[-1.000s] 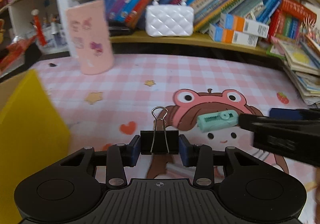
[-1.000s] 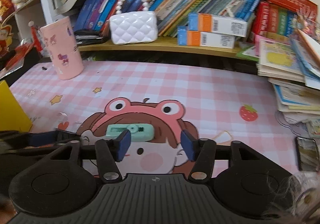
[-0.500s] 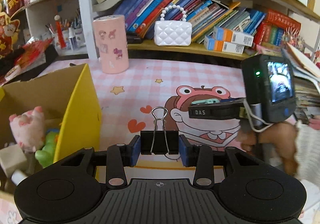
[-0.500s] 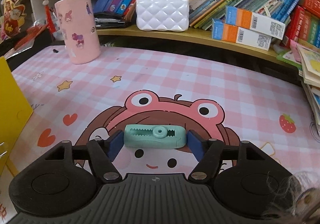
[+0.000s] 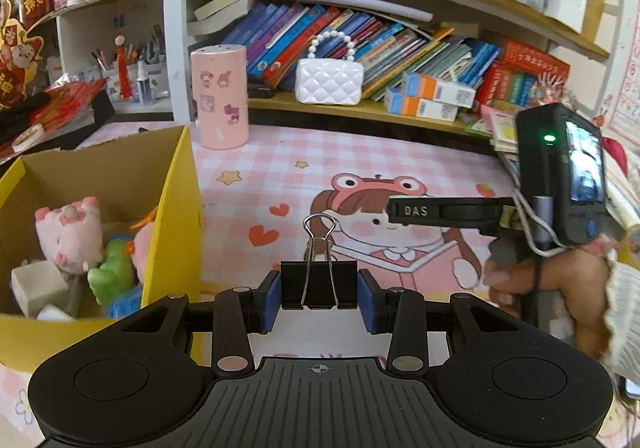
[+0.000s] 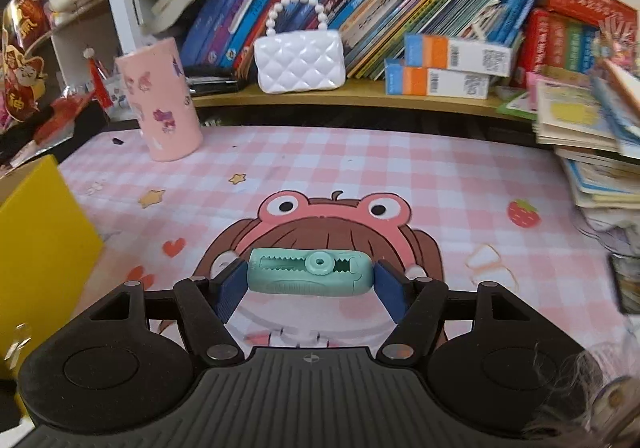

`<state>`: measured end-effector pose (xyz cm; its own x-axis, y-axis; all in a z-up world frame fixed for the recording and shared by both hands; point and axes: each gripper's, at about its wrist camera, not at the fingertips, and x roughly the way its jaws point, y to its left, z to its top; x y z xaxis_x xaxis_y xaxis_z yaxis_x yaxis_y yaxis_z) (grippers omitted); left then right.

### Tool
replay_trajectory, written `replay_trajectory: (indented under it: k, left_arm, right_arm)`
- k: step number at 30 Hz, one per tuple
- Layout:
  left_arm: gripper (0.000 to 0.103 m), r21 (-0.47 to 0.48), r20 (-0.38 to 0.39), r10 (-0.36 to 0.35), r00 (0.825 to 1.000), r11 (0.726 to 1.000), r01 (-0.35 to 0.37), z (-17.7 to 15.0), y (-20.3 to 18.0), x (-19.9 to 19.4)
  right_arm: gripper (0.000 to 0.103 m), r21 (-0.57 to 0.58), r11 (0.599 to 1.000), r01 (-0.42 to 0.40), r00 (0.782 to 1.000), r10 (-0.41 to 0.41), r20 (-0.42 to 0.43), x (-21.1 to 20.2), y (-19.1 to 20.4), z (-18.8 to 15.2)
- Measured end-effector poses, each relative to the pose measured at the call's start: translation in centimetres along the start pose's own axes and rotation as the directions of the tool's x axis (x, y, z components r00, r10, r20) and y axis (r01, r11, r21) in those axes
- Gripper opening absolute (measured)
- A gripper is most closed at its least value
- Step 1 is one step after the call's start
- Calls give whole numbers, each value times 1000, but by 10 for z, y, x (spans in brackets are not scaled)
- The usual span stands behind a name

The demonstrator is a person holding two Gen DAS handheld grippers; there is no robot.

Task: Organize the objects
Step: 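Carry the green clip toy and binder clip over the yellow box with both tools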

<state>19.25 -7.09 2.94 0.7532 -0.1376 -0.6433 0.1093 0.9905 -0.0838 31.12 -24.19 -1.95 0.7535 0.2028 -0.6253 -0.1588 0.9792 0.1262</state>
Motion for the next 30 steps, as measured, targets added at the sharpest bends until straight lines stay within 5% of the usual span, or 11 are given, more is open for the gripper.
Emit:
replay_trajectory:
  k: [14,30]
  left_arm:
    - [38,-10,-23,-44,999,999,44,-60,47,-59]
    - [38,-16,-26,39,999,999,-40,-111,122,-124]
  right_arm:
    - [66,-30,999,18,999,-19,-29,-127,63,-71]
    - [66,-130,989,-74,993,62,-99,-177,180,-136]
